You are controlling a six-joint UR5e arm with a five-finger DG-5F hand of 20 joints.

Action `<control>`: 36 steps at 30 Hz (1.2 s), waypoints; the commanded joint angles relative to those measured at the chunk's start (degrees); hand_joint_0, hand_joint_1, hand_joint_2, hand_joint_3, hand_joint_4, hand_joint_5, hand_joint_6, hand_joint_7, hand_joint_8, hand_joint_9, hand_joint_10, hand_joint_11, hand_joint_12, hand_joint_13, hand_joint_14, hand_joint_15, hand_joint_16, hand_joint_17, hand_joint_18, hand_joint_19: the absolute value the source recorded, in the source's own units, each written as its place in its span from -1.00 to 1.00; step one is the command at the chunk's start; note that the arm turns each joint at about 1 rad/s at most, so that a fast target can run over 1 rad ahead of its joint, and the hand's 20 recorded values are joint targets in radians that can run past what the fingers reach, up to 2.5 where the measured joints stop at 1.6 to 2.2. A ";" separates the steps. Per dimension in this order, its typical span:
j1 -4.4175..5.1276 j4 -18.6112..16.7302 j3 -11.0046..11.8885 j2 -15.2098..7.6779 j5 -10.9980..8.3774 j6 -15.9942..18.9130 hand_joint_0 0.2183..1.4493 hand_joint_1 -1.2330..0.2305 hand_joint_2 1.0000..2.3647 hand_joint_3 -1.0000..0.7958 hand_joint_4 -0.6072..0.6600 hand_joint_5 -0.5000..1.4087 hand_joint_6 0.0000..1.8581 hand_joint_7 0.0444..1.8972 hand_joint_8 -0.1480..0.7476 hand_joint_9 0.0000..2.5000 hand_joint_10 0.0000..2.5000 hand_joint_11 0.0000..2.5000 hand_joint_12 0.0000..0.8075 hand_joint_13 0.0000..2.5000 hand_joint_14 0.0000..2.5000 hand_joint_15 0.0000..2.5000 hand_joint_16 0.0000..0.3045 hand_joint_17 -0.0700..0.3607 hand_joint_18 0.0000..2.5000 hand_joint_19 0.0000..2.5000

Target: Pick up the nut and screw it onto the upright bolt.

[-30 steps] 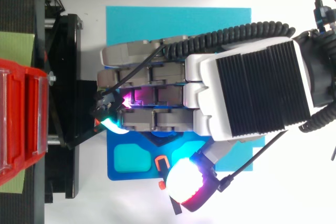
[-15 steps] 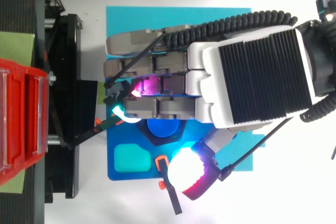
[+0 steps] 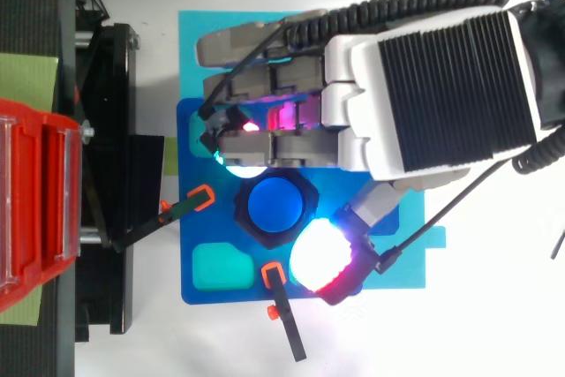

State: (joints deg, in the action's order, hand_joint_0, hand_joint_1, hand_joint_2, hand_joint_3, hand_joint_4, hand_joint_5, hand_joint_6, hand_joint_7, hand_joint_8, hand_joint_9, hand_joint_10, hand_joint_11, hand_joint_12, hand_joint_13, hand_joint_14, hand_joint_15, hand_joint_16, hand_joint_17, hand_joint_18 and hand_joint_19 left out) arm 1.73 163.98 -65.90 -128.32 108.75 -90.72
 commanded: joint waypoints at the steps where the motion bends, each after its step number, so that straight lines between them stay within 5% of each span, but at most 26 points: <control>1: -0.58 -0.24 0.07 0.00 0.77 -0.24 -0.46 0.37 -1.00 -0.44 0.25 -0.39 -0.46 0.45 -0.14 0.11 -1.00 -1.00 -0.58 -0.37 -1.00 -1.00 -0.93 -0.56 -0.66 -1.00; 10: -1.55 0.64 2.18 0.00 2.17 -0.24 -0.46 0.37 -1.00 -0.44 0.25 -0.39 -0.46 0.45 -0.15 0.15 -1.00 -0.98 -0.63 -0.33 -1.00 -1.00 -0.95 -0.59 -0.62 -1.00; 16: -1.81 4.06 5.26 0.09 2.26 -0.68 -0.47 0.42 -1.00 -0.44 0.28 -0.47 -0.46 0.16 -0.10 0.03 -1.00 -0.98 -0.51 -0.41 -1.00 -1.00 -0.91 -0.54 -0.71 -1.00; 25: -0.58 4.15 5.87 0.00 1.03 -1.12 -0.49 0.45 -1.00 -0.44 0.36 -0.53 -0.46 -0.17 -0.15 -0.10 -1.00 -1.00 -0.46 -0.49 -1.00 -1.00 -0.88 -0.48 -0.78 -1.00; 36: 2.23 0.02 1.22 0.00 -1.96 1.08 -0.51 0.50 -1.00 -0.44 0.31 -0.57 -0.46 -0.30 -0.19 -0.25 -1.00 -1.00 -0.37 -0.60 -1.00 -1.00 -0.84 -0.42 -0.89 -1.00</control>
State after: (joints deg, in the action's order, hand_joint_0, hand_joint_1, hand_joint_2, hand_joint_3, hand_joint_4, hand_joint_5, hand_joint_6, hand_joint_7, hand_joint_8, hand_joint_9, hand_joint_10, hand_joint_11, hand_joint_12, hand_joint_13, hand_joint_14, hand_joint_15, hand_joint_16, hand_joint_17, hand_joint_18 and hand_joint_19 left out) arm 3.36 165.47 -63.07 -128.32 107.45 -90.43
